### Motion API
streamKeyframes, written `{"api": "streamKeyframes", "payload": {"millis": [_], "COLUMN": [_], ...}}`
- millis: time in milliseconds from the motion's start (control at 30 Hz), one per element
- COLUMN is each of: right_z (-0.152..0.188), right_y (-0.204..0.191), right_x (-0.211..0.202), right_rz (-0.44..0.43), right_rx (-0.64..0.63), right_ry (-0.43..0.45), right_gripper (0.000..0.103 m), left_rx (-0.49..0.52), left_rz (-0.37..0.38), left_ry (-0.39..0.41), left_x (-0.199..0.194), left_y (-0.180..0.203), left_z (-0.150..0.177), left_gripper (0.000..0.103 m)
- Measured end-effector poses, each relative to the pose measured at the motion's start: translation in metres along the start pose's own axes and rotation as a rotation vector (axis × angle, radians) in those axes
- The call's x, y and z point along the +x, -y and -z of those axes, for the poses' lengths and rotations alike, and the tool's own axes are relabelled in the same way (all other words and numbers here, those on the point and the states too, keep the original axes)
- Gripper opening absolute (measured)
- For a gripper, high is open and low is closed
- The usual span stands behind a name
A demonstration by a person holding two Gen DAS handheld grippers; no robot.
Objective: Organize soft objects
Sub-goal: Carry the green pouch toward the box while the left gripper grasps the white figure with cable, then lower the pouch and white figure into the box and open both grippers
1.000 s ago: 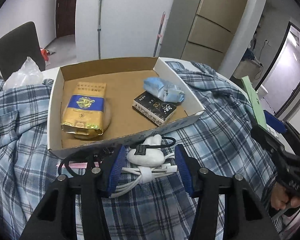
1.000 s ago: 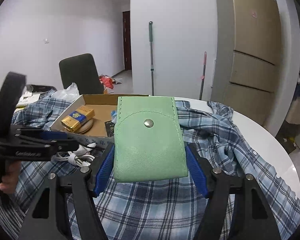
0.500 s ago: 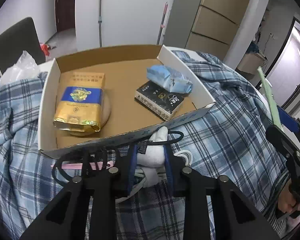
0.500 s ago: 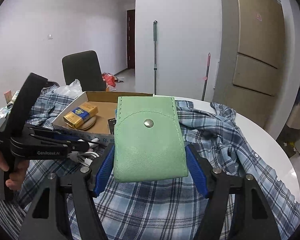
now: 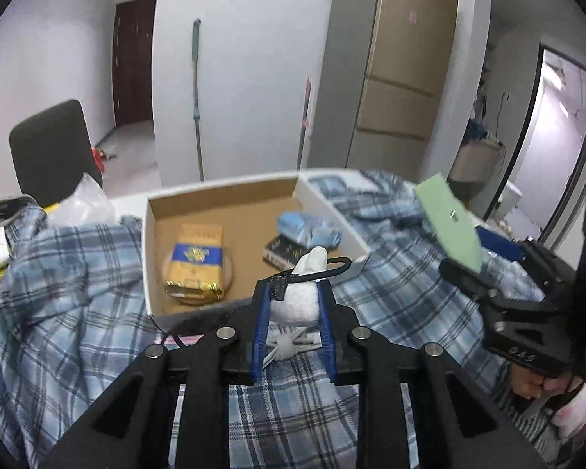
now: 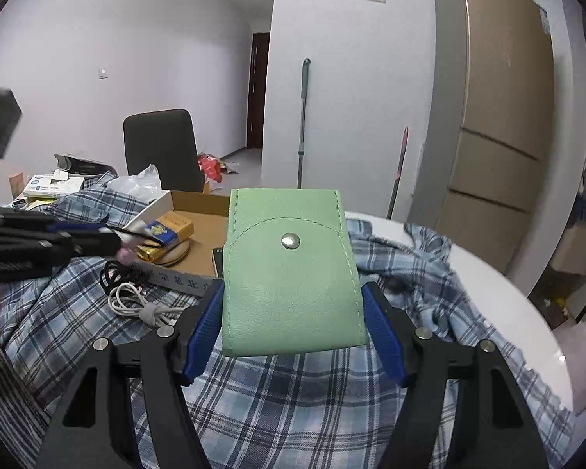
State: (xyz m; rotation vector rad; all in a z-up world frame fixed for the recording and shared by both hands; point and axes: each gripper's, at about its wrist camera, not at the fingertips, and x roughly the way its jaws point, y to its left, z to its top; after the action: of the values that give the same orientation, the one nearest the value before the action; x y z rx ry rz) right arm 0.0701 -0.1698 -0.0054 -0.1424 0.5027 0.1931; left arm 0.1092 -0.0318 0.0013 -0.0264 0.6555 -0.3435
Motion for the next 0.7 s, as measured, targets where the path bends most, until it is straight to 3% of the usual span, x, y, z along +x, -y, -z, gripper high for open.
{"api": "streamKeyframes", "payload": {"millis": [400, 700], "right_z": [-0.068, -0.124], "right_y": [-0.009, -0.010], "right_x": [-0.016, 0.037], "right_rz": [-0.033, -0.059], "right_rx": [0.037, 0.112], "right_ry": [0.085, 0.074], "right_gripper": [0.068, 0.068], "left_rx": [-0.020, -0.049], "left_rz": [-0.098, -0.207], "left_ry": [0.207, 0.235], "left_x": [-0.052, -0.026], "left_y": [-0.001, -0.024], "left_z": [-0.059, -0.100], "left_gripper": [0.025, 0.026]}}
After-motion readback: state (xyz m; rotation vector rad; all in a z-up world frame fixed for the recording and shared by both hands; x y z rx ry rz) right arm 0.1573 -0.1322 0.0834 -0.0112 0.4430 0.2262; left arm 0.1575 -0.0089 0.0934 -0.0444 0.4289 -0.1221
